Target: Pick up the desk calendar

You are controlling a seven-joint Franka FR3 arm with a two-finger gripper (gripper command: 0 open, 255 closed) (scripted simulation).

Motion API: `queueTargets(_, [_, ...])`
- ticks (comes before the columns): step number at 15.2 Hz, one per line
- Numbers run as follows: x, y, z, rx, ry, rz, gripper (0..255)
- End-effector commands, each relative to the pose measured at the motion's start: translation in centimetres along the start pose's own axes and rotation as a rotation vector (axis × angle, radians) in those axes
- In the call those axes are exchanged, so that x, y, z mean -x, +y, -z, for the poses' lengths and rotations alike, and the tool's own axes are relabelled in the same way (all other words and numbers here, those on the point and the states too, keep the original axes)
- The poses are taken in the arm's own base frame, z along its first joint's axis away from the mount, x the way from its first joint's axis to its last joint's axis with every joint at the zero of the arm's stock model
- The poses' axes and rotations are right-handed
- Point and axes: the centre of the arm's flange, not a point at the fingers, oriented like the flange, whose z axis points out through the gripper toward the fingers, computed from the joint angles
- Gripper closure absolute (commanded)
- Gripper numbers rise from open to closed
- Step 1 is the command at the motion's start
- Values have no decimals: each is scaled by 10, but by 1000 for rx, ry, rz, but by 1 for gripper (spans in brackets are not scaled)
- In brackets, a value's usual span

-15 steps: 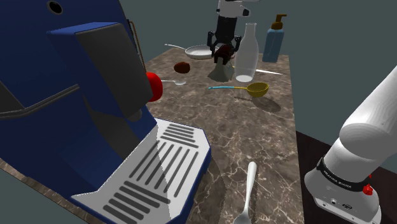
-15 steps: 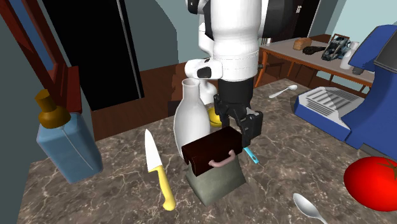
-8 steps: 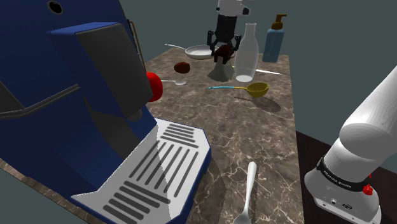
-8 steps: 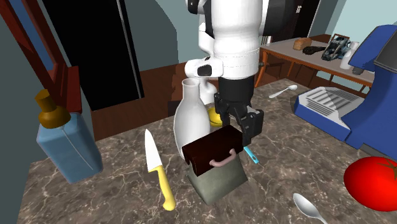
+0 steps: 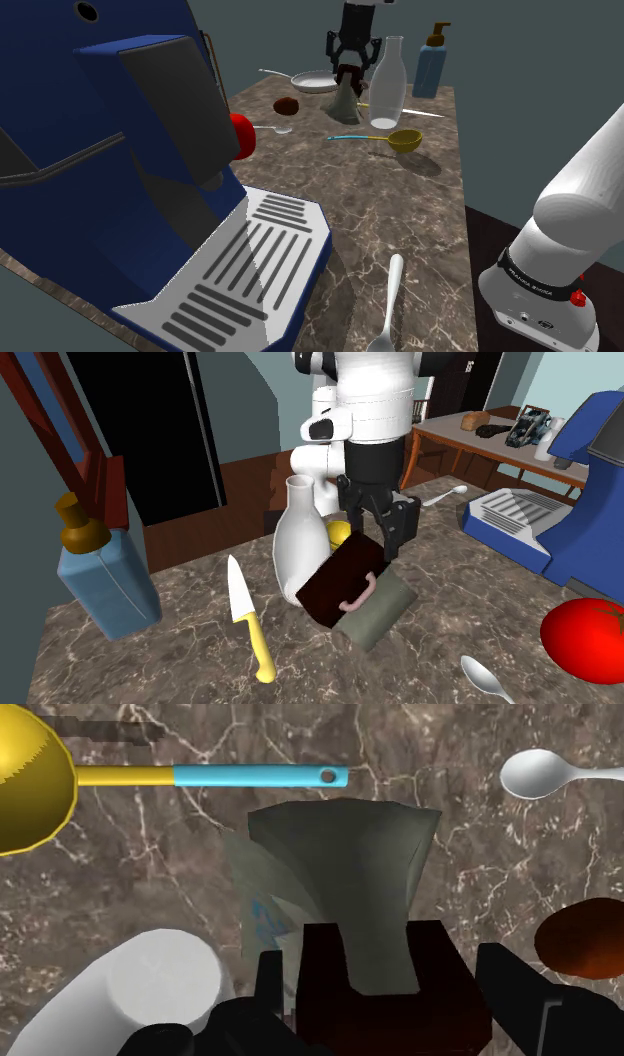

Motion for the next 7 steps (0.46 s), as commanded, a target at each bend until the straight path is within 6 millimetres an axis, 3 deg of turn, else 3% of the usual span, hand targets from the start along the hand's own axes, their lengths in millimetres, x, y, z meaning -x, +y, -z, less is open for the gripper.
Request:
queueTargets(1, [1,-3,10,-1,0,0,255])
queueTargets(5, [3,-5,31,-1,0,0,255])
queueTargets(7, [3,-5,32,-1,0,0,255])
